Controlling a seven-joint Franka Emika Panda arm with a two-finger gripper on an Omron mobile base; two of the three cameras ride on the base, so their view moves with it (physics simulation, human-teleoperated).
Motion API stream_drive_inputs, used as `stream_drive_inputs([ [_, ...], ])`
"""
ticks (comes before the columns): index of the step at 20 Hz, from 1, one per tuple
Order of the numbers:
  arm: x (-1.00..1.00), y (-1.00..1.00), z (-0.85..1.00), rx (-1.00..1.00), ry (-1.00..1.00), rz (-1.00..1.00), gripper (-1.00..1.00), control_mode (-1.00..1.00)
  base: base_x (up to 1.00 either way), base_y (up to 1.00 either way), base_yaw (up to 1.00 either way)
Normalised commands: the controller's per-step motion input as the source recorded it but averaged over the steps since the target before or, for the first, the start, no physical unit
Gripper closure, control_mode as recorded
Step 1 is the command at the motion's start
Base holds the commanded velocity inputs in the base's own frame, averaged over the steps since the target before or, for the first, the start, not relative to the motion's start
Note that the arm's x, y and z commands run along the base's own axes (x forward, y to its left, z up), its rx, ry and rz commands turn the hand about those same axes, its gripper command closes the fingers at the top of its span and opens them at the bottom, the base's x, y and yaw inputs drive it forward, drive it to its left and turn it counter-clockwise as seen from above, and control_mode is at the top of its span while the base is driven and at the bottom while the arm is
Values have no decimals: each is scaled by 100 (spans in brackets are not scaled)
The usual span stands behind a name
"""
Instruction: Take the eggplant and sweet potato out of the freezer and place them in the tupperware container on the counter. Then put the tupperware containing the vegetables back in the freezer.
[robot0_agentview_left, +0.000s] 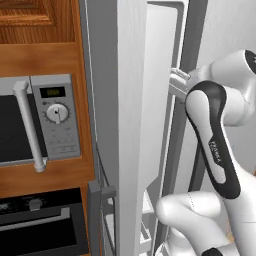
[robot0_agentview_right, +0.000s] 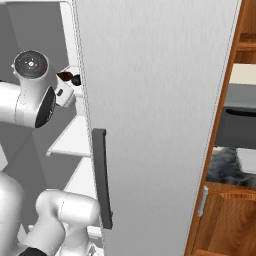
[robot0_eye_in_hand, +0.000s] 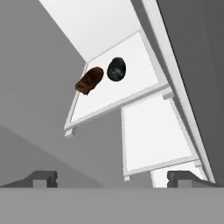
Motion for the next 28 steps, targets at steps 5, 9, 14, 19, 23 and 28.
stream_drive_inputs([
  [5, 69, 20, 1, 8, 2, -5, -100, -100, 0, 0, 0],
  [9, 64, 20, 0, 8, 7, -4, -100, -100, 0, 0, 0],
  [14, 56, 24, 0, 10, 13, 0, -100, -100, 0, 0, 0],
  [19, 55, 33, 0, 9, 12, 0, -100, -100, 0, 0, 0],
  [23, 57, 28, 0, 5, 9, -2, -100, -100, 0, 0, 0],
  [28, 53, 16, -3, 4, 9, -4, -100, -100, 0, 0, 0],
])
